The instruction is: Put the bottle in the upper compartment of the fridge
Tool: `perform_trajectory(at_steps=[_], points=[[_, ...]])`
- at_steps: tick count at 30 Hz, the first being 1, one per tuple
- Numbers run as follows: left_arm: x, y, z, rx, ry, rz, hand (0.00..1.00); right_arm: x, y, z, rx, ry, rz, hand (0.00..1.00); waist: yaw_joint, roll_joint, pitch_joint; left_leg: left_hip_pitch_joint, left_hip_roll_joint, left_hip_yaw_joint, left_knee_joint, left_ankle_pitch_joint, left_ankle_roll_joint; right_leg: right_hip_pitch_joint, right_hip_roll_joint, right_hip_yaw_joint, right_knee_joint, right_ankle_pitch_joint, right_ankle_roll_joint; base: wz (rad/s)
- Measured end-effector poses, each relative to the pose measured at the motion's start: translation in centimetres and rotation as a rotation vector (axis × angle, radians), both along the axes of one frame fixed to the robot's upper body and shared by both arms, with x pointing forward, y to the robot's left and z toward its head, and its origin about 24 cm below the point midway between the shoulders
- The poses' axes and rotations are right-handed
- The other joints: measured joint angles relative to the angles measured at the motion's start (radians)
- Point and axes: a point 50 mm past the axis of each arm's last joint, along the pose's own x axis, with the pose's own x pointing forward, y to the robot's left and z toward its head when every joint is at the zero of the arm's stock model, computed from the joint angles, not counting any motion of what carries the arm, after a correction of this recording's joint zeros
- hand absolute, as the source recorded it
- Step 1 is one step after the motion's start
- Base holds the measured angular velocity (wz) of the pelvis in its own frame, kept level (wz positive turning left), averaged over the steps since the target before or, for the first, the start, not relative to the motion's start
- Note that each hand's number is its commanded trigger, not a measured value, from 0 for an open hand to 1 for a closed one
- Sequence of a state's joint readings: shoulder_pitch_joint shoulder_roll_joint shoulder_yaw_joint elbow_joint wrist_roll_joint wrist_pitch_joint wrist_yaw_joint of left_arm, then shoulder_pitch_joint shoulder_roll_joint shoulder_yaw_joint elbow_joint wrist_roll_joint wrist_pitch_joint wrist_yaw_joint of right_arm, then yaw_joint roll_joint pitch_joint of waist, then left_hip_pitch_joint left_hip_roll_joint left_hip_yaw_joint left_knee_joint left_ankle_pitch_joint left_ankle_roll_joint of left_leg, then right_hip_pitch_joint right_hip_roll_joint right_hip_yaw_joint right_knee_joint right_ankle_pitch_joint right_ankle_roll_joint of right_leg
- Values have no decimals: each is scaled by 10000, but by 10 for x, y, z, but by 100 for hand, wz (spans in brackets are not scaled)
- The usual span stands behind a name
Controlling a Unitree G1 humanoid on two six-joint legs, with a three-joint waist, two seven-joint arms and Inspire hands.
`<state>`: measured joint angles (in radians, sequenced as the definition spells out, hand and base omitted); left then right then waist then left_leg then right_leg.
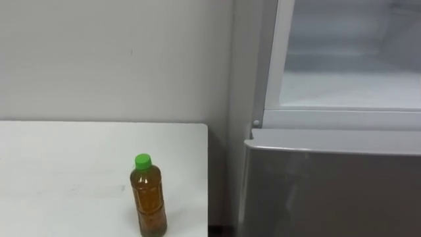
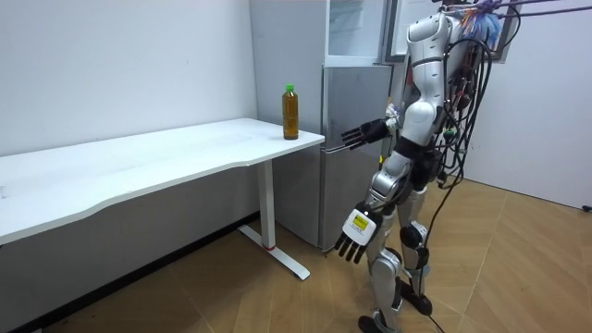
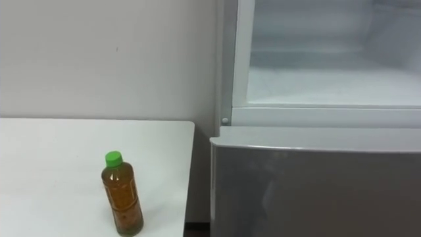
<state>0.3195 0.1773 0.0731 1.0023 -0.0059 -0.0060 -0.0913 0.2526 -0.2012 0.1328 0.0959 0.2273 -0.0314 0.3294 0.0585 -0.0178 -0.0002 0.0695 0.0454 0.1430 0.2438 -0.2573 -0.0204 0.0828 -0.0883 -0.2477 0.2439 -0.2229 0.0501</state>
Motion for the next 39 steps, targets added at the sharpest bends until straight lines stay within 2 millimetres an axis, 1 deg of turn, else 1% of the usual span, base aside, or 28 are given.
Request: perform_trajectory(at_steps=[2, 3, 8, 10, 13, 15, 16, 18, 25, 27, 28, 30, 31, 32, 34, 37, 39], points=[[1, 0, 0, 14, -25, 4, 0, 3, 1, 7, 81, -298, 45, 0, -5, -17, 7, -8, 0, 0, 0, 2, 0, 3, 0, -19, 0, 0, -1, 0], [2, 1, 0, 32, -49, 2, 0, 4, 2, 11, 127, -495, 85, 0, 6, -63, -8, -18, 0, 2, 2, 1, 0, -1, 0, -18, 2, 0, -1, 0], [7, 5, 1, 131, -133, -126, 0, 12, 3, 24, 190, -1056, 253, 0, 30, -169, 21, -67, 5, 57, -3, 1, 0, -142, -11, 5, 151, 0, -1, -3], [8, 7, 2, 180, -127, -203, 0, 14, 3, 29, 202, -1189, 428, 0, 40, -199, 62, -75, 6, 91, 5, 0, 1, -164, -13, 20, 153, 2, -3, -7], [6, 7, 2, 183, -54, -282, 0, 16, 4, 39, 580, -1553, 636, 0, 35, -222, 69, -77, 12, 113, -25, 0, 1, -184, -12, 8, 144, 2, -3, 0], [5, 8, 2, 195, -23, -301, 0, 17, 3, 42, 800, -1643, 728, 0, 40, -227, 63, -83, 14, 113, -34, 0, 1, -196, -10, -2, 141, 2, -3, 0], [5, 8, 2, 185, -25, -308, 0, 18, 3, 44, 787, -1668, 795, 0, 44, -265, 38, -107, 14, 113, -40, 0, 1, -218, -11, -14, 144, 2, -3, 0], [6, 8, 2, 148, -28, -364, 0, 18, 2, 48, 727, -1768, 875, 0, 46, -277, 29, -150, 14, 113, -23, 2, 1, -247, -11, -19, 145, 2, -4, 0], [8, 8, 2, 148, -21, -602, 0, 23, 0, 54, 485, -2005, 1150, 0, 319, -267, 46, -187, 27, 112, 66, 4, 1, -248, -9, -33, 145, 12, -19, 0], [8, 8, 2, 146, -15, -633, 0, 29, 3, 60, 571, -2287, 1343, 0, 354, -253, 56, -211, 39, 110, 120, 3, 2, -249, -4, -34, 146, 22, -36, 0], [8, 8, 2, 152, -40, -642, 0, 35, 6, 65, 626, -2575, 1470, 0, 375, -233, 79, -219, 51, 104, 129, 3, 1, -253, 6, -37, 146, 33, -53, 0], [10, 8, 3, 164, -85, -775, 0, 42, 11, 73, 988, -2946, 1550, 0, 497, -243, 85, -236, 87, 102, 138, -1, -6, -261, 34, -62, 146, 60, -80, 0], [11, 8, 3, 185, -122, -850, 0, 45, 14, 77, 1302, -3152, 1574, 0, 575, -250, 88, -277, 98, 65, 148, -2, -7, -266, 42, -102, 144, 67, -86, 14], [12, 8, 4, 196, -170, -922, 0, 47, 16, 80, 1609, -3298, 1559, 0, 581, -251, 87, -364, 92, -57, 177, -3, -8, -266, 35, -218, 142, 68, -86, 21], [12, 7, 3, 194, -172, -1039, 0, 48, 19, 81, 1758, -3384, 1615, 0, 612, -254, 91, -461, 101, -116, 318, -2, -9, -309, 36, -289, 141, 68, -86, 16], [11, 6, 3, 246, -42, -1383, 0, 48, 20, 78, 1770, -3245, 1583, 0, 869, -252, 91, -491, 94, -162, 328, 1, -11, -309, 36, -320, 140, 68, -86, 4], [10, 6, 3, 271, 25, -1509, 0, 48, 20, 77, 1775, -3220, 1602, 0, 910, -274, 89, -507, 91, -207, 393, 1, -11, -308, 35, -357, 129, 68, -86, 8]])
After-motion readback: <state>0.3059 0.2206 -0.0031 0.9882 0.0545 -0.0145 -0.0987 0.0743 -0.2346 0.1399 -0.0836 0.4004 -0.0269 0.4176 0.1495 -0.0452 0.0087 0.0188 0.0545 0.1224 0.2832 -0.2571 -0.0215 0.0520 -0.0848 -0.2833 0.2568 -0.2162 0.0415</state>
